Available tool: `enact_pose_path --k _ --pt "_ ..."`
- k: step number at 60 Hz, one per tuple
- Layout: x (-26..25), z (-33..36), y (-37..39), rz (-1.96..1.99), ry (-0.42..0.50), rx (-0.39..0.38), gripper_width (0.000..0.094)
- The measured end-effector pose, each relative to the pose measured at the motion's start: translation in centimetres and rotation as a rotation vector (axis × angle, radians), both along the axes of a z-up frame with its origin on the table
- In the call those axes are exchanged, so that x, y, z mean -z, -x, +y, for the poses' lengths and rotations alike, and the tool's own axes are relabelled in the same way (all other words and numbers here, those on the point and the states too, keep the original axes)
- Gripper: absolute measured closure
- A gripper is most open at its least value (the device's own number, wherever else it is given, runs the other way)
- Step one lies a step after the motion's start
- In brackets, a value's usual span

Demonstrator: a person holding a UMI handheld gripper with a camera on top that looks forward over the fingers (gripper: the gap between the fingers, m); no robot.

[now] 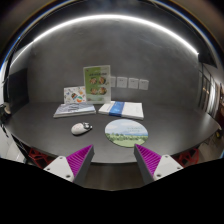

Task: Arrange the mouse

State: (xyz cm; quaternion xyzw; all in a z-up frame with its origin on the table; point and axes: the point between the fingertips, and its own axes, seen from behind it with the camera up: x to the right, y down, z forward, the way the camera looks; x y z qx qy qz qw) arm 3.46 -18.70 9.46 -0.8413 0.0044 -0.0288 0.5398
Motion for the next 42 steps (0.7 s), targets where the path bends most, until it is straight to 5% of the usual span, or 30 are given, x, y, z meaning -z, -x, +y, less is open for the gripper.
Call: enact_pose_path --k 27,42 --pt "7.3 9.9 12.7 0.095 0.098 -0.292 0.0104" --pt "10.5 16.9 15.9 0.060 0.189 -0.202 0.0101"
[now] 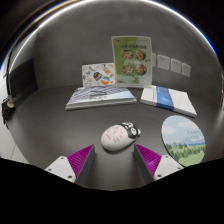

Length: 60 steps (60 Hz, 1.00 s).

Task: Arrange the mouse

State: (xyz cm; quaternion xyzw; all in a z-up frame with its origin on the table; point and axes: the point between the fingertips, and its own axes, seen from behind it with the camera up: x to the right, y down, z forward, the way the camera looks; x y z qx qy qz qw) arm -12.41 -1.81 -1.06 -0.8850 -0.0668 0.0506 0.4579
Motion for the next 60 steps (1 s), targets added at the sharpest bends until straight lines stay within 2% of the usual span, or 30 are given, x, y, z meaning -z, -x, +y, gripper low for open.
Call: enact_pose_path --k 4,5,6,7,11,15,16,17,19,20,28,32,36,41,45,48,51,55,60 --pt "0.1 1.9 0.3 -0.007 0.014 0.031 0.0090" --pt "0.1 2.4 0.3 -0.008 0.017 0.045 0.0047" --pt "0.1 2.8 0.4 -0.004 0.023 0.056 0.0048" --pt "0.1 3.3 0.4 -0.002 0.025 0.069 0.0098" --pt "0.2 5.0 0.5 -0.006 0.039 0.114 0.0111" --pt "0.2 6.3 0.6 -0.008 0.039 0.166 0.0179" --pt "0.2 6.6 0.6 -0.008 0.036 0.175 0.0141" --pt "0.2 6.9 0.7 -0.007 0.033 0.185 0.0175" --pt "0.2 7.2 0.8 -0.006 0.023 0.198 0.0326" --pt "0.2 7.3 0.9 -0.003 0.019 0.202 0.0369" --pt "0.1 7.3 1.0 -0.023 0.006 0.224 0.0468" --pt "-0.4 6.9 1.6 -0.007 0.018 0.202 0.0475" --pt "-3.9 7.0 1.8 0.018 -0.049 0.188 0.0474" --pt "-10.6 6.8 -0.8 -0.018 -0.176 0.193 0.0476" --pt "-14.9 6.3 -5.5 -0.069 -0.252 0.229 0.0476" --pt "-16.6 5.8 -10.5 -0.113 -0.283 0.284 0.0481" --pt "-16.6 4.7 -15.6 -0.162 -0.259 0.327 0.0480" --pt "-13.7 4.0 -20.7 -0.166 -0.208 0.364 0.0482" --pt "-7.5 3.9 -24.4 -0.136 -0.104 0.341 0.0478"
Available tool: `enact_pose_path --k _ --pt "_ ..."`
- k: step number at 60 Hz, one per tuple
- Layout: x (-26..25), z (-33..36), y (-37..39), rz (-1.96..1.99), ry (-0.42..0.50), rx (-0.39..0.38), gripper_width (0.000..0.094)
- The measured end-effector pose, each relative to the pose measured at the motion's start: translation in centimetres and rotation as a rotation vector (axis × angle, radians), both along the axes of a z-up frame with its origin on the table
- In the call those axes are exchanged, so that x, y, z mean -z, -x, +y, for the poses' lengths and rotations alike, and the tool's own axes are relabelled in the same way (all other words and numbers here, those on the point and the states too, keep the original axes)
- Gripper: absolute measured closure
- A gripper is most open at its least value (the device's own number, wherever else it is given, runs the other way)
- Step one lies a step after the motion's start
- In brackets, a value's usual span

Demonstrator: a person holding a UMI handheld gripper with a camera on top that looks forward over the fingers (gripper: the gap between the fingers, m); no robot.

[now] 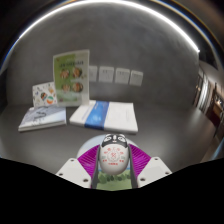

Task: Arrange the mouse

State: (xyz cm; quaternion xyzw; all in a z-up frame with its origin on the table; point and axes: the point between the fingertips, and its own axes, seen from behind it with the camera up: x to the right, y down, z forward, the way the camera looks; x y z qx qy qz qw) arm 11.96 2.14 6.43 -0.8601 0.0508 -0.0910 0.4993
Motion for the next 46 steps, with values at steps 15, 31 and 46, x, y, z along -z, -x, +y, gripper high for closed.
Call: enact_pose_path --k 15,31,46 --pt "7.5 1.2 -0.6 0.123 0.089 -0.188 0.0473" --pt "5.4 -0.1 -0.8 0.141 0.040 -0.298 0.0095" --pt "1.2 -10.2 -4.2 0.245 -0.063 -0.248 0.0101"
